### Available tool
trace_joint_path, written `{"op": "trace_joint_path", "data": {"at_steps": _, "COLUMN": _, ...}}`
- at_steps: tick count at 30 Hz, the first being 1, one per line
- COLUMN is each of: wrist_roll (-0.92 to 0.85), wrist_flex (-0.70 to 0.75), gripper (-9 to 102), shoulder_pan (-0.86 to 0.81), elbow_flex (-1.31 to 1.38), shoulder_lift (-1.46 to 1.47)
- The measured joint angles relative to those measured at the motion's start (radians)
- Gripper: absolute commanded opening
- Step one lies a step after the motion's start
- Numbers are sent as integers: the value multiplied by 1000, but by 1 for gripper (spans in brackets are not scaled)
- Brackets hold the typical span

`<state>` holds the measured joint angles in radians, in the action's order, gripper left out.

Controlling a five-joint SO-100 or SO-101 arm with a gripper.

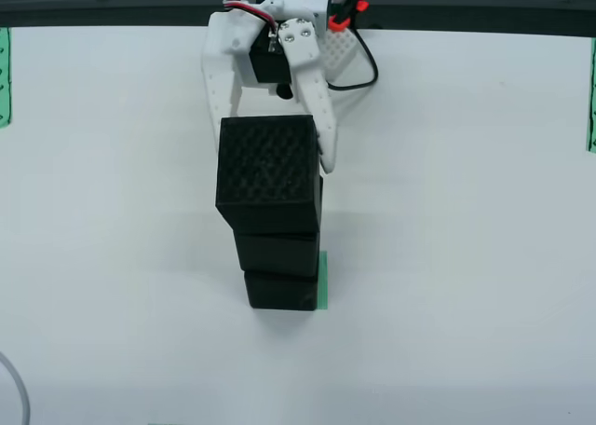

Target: Stack 3 Blocks on the chosen place.

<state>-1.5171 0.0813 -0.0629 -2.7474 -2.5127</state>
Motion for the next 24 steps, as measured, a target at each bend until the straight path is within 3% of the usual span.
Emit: {"op": "trace_joint_path", "data": {"at_steps": 24, "wrist_roll": -57, "wrist_flex": -313, "gripper": 18, "shoulder_pan": -12, "elbow_flex": -198, "shoulder_lift": -15}}
